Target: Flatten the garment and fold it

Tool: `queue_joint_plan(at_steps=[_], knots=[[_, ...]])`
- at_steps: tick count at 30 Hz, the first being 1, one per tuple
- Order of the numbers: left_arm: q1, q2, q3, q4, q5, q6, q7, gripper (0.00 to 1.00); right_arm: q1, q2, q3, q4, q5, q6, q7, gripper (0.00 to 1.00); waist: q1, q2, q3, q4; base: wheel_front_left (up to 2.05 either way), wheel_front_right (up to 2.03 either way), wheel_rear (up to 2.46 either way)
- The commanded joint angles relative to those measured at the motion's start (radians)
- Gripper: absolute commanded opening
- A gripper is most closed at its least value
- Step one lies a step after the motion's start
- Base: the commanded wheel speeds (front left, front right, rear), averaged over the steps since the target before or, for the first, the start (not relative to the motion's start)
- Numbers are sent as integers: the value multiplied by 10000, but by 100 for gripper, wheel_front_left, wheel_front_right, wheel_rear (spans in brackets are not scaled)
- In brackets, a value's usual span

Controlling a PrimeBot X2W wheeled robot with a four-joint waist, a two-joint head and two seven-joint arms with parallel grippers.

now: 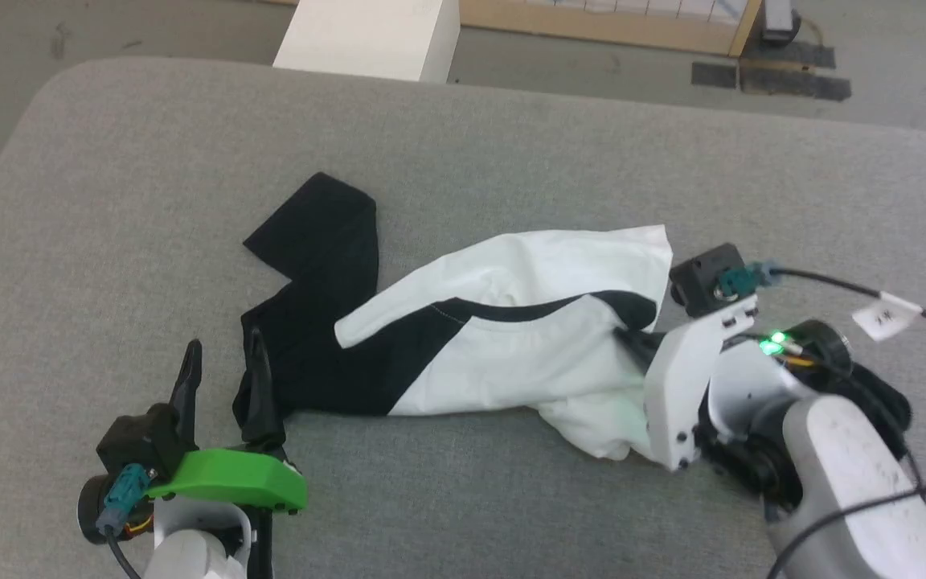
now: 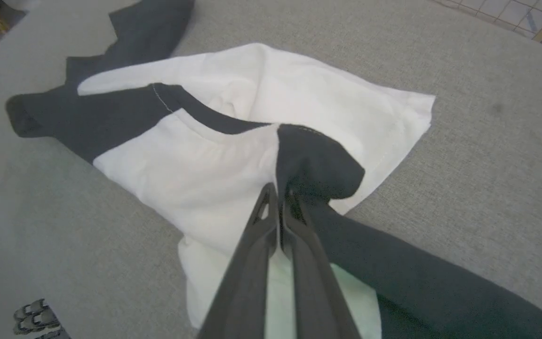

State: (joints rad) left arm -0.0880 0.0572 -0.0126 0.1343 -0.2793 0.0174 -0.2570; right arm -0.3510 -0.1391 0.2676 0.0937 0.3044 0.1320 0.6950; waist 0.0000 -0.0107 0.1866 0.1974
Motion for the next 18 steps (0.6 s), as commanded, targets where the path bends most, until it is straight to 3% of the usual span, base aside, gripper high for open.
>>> queue_joint_plan(at_steps=[1, 3, 8, 12, 13, 14, 15, 16, 18], knots=[[62, -49, 42, 57, 108, -66, -46, 100, 354, 19, 104, -340, 294, -13, -126, 0, 0, 107, -318, -202, 0, 0, 0], [113, -52, 91, 121, 164, -95, -46, 100, 762, -153, 477, -1144, 796, -13, -195, 0, 0, 107, -515, -315, 0, 0, 0], [292, -55, 251, 120, 307, -97, -46, 100, 2400, -1537, 1879, -3538, 2548, -13, 738, 0, 0, 107, -936, -653, 0, 0, 0], [402, -42, 365, 99, 376, -141, -47, 100, 4132, -2390, 1619, -4296, 2883, -13, 2239, 0, 0, 107, -1084, -875, 0, 0, 0], [415, -42, 382, 96, 388, -148, -47, 100, 4509, -2450, 1499, -4367, 2865, -13, 2577, 7, 0, 107, -1096, -904, 0, 0, 0], [427, -42, 403, 87, 397, -154, -47, 100, 4936, -2464, 1352, -4437, 2852, -13, 2952, 31, 0, 107, -1098, -934, 0, 0, 0], [434, -43, 414, 80, 401, -162, -47, 100, 5226, -2441, 1197, -4478, 2776, -13, 3173, 47, 0, 107, -1090, -950, 0, 0, 0], [429, -43, 420, 72, 406, -174, -47, 100, 5535, -2379, 1012, -4499, 2653, -13, 3366, 100, 0, 107, -1061, -959, 0, 0, 0], [394, -45, 412, 80, 407, -205, -47, 100, 5925, -2095, 618, -4554, 2465, -13, 3436, 100, 0, 107, -1015, -943, 0, 0, 0]])
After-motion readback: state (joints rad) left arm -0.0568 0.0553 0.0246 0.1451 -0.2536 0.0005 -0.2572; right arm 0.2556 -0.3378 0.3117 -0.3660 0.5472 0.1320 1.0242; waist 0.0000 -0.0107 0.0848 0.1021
